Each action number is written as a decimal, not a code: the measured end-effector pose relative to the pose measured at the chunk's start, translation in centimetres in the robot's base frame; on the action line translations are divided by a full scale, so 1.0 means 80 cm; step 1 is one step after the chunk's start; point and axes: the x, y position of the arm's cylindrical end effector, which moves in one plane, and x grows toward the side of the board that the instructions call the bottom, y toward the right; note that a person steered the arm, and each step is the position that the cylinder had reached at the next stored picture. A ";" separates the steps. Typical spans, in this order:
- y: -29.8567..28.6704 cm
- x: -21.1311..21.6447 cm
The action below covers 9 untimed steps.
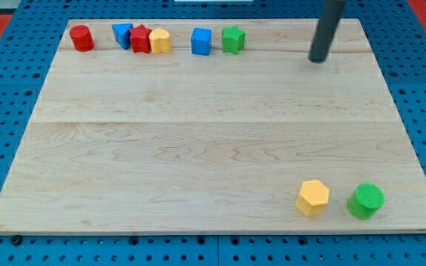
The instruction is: Move the green star diagonal bottom right to the blue cube
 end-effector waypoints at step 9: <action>-0.184 0.094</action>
